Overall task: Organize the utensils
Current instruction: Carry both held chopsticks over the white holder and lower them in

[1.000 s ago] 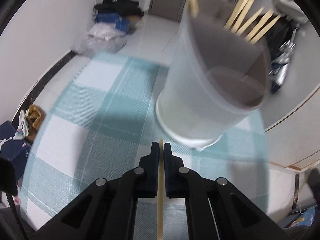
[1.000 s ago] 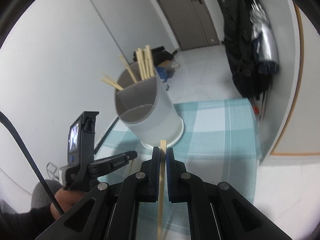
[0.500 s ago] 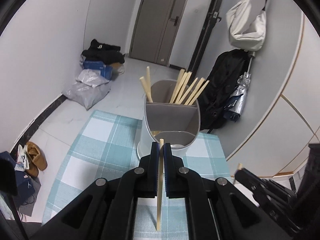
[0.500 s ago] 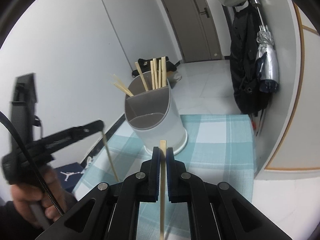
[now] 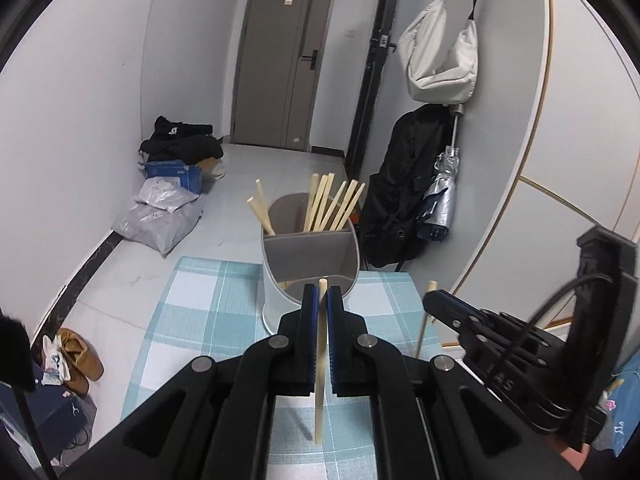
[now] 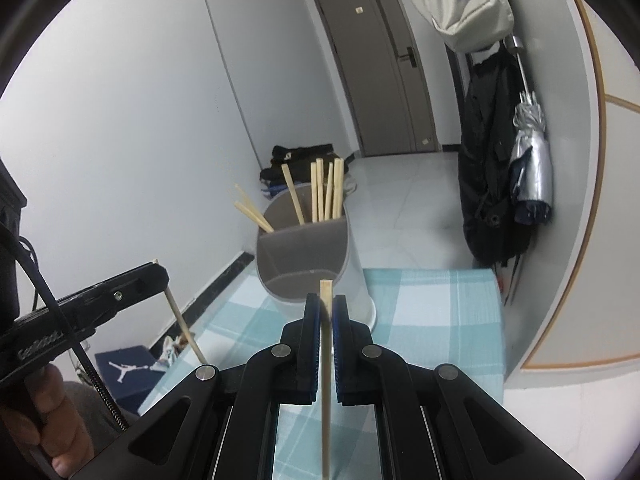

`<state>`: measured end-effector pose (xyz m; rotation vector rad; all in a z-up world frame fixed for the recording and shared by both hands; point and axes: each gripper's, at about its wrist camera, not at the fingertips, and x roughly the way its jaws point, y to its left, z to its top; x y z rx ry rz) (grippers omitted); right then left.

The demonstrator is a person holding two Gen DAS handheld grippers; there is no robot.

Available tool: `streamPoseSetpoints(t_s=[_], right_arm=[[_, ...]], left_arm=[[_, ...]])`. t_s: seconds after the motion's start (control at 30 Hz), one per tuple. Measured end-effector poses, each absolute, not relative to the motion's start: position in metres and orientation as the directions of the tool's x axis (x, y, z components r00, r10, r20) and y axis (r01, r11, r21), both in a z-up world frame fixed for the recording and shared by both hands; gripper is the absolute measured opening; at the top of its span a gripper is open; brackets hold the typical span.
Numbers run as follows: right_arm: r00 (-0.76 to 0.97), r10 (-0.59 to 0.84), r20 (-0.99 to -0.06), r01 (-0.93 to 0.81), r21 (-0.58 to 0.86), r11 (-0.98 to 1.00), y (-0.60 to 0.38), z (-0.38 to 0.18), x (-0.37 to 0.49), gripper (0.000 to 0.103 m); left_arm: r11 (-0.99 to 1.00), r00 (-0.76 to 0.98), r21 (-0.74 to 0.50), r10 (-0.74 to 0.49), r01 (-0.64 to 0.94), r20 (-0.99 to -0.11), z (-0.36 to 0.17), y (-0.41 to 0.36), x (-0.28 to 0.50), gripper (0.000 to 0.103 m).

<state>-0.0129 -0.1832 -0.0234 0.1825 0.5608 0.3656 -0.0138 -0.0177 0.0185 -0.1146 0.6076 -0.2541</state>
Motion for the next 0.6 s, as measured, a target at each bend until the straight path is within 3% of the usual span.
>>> streamPoseSetpoints(t_s=[0.17, 0.6], right_arm=[[0.8, 0.381, -0.463, -0.265, 0.297, 0.917, -0.186, -0.014, -0.004, 0.005], [0.846, 0.416, -0.333, -0.323, 0.301, 0.897, -0.181, 0.074, 0.029, 0.005]], left_arm=[[0.957, 0.796, -0.189, -0.288, 0.219, -0.533, 0.037, -0.015, -0.011, 0.001], [0.949, 0.83, -0.206, -0.308, 0.237, -0.465, 0.104, -0.01, 0.04, 0.001]])
